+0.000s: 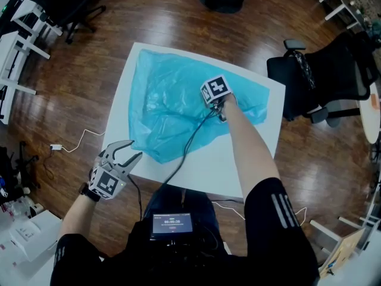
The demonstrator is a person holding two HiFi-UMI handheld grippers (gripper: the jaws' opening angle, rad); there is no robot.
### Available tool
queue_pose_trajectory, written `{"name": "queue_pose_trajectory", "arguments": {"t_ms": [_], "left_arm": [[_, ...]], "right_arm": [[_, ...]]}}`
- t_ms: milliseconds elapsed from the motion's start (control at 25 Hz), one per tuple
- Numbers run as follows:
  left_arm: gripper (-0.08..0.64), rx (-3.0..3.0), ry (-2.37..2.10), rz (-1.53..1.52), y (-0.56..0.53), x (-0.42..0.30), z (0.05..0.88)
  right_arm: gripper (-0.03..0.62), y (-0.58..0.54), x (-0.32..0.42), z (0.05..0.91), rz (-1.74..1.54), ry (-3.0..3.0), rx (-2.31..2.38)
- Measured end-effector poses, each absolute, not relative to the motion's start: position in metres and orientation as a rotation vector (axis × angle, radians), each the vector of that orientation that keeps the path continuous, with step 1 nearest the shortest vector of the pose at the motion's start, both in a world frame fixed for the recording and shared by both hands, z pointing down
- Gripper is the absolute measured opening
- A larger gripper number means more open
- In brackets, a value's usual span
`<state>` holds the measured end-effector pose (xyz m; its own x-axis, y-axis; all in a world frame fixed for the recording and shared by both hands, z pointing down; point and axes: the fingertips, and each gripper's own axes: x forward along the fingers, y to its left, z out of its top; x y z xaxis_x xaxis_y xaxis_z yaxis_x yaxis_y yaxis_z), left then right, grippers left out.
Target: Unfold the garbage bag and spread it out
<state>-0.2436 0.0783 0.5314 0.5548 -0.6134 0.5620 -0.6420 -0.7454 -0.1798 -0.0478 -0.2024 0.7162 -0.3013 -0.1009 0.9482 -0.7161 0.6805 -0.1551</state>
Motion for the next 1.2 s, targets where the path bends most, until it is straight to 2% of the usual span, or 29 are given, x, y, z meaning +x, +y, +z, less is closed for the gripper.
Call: {"name": "queue_pose_trajectory", "arguments": {"t_ms": [360, 800, 1040, 1200], "left_arm": [[0.181, 2.660, -1.353, 0.949, -0.037, -0.241, 0.523], [0.170, 2.067, -1.403, 0.722, -0.125, -0.272, 0.631], [0.170, 1.958, -1.296, 0.856, -0.125, -0.261, 0.681], [0.170, 1.915, -1.277, 0.953, -0.119, -0.264, 0.701]], "right_arm": [[0.202, -0.201, -0.048, 0.715, 0.710, -1.812, 0.658], [0.202, -0.201, -0.049, 0.715, 0.697, -1.840, 0.665], [0.202, -0.205, -0.062, 0.676, 0.712, -2.028, 0.692], [0.202, -0.194, -0.043, 0.627, 0.561, -2.147, 0.725]]}}
